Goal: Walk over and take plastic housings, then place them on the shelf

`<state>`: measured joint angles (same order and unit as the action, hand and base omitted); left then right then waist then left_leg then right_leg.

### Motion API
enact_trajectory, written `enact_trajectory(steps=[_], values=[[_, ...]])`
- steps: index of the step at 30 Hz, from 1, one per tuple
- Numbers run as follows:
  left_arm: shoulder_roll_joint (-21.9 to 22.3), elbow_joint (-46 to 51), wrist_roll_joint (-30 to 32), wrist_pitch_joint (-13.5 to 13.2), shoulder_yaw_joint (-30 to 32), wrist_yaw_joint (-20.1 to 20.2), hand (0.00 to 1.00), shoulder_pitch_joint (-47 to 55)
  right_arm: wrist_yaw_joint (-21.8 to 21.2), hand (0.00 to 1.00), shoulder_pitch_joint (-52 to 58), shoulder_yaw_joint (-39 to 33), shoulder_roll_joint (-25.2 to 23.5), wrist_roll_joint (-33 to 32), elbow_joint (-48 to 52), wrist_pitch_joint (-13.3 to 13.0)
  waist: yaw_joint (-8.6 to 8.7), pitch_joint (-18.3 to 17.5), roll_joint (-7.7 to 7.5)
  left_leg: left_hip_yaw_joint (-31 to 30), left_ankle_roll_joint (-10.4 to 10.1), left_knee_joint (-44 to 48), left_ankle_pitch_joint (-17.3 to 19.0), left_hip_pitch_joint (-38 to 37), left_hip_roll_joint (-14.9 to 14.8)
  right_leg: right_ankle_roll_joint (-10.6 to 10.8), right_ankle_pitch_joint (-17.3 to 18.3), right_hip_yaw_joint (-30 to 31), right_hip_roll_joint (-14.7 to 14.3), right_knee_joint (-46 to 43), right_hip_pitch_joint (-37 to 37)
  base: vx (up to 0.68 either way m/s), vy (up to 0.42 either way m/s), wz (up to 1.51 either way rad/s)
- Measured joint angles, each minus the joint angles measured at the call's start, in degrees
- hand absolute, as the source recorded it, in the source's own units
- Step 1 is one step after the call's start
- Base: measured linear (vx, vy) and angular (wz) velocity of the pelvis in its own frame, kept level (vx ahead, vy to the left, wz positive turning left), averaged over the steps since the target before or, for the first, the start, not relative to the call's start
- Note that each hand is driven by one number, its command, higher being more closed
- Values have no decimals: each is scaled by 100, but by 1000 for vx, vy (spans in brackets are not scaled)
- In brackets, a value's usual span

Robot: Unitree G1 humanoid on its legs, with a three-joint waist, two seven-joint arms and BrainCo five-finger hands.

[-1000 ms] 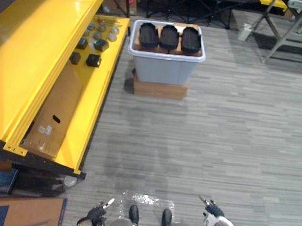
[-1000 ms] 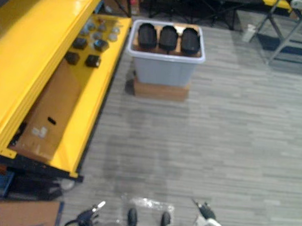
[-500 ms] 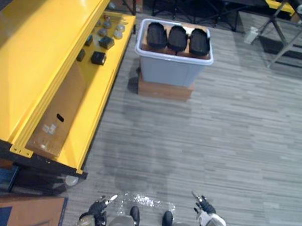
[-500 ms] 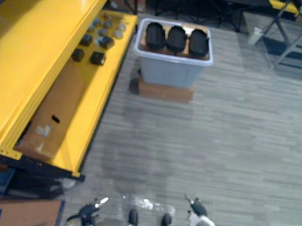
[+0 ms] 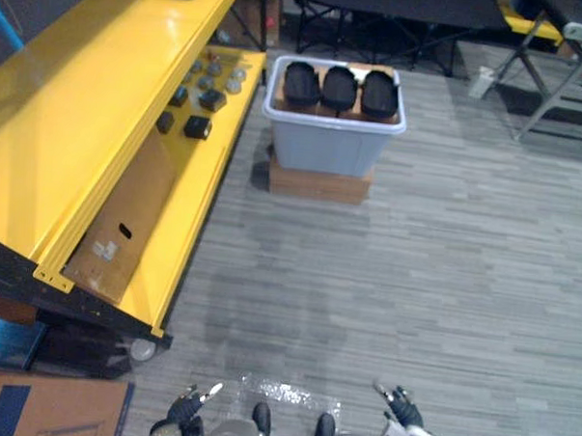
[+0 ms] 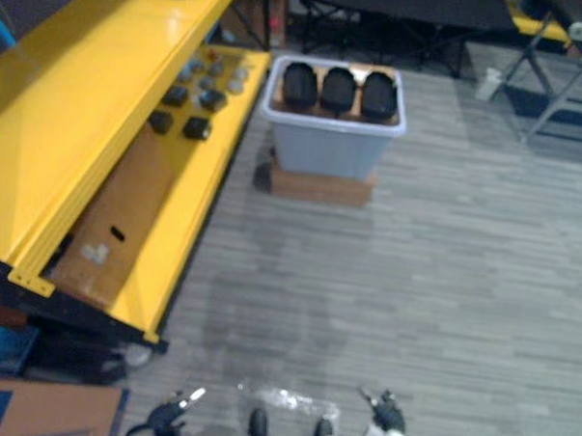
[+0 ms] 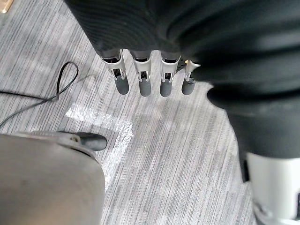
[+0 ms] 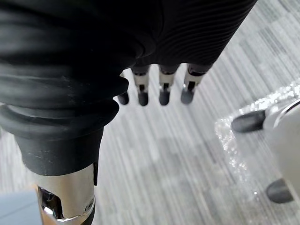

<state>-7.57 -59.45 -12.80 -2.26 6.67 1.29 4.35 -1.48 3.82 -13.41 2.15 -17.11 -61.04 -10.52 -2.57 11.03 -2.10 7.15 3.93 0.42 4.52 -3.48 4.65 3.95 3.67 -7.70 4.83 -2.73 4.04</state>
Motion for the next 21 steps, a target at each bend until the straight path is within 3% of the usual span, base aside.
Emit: enact_trajectory(steps=[5,8,11,12,14,16,20,21], values=[[-65,-17,-51,189,241,-32,0,253,-161,0,64,-1,-29,-5,-2,11,-41,-95,-227,128,26,8,23,-48,6,57,-34,81,20,22,13,1,14,-9],[-86,-23,-54,237,338,-15,0,292,-271,0,87,-12,-54,-6,33,51,-66,-125,-346,175,77,261,243,-61,-43,153,-90,154,9,-162,48,27,47,-10],[-51,-7,-77,97,310,-34,0,207,-472,0,231,-13,-80,179,35,257,-14,-9,-152,163,136,756,570,-162,-353,313,-262,165,-209,-804,-5,-27,98,-1],[-45,17,-88,0,199,-44,0,145,-556,0,306,-124,-131,225,53,335,14,-28,-143,133,130,958,730,-140,-483,214,-182,167,-307,-868,-67,-95,111,-4],[-112,48,-88,-91,89,-45,0,16,-618,0,299,-185,-130,237,29,412,9,-22,-159,129,104,1229,911,-16,-648,225,-103,170,-428,-746,-207,-105,67,-6],[-86,200,-88,-92,89,-126,0,-257,-725,0,313,-437,-142,224,11,552,15,-21,-157,46,70,1600,1128,213,-844,213,-113,153,-538,-616,-596,-10,36,7],[-29,303,-93,35,111,-301,0,-409,-908,0,555,-696,-161,207,2,659,-1,-23,-159,-84,-81,1977,1489,197,-889,89,-155,131,-569,-746,-696,144,-18,20],[-6,353,-104,139,197,-400,0,-332,-974,0,581,-740,-174,195,5,658,-18,-23,-159,-60,-132,2087,1678,143,-850,-50,-60,123,-564,-969,-719,191,-64,-4]])
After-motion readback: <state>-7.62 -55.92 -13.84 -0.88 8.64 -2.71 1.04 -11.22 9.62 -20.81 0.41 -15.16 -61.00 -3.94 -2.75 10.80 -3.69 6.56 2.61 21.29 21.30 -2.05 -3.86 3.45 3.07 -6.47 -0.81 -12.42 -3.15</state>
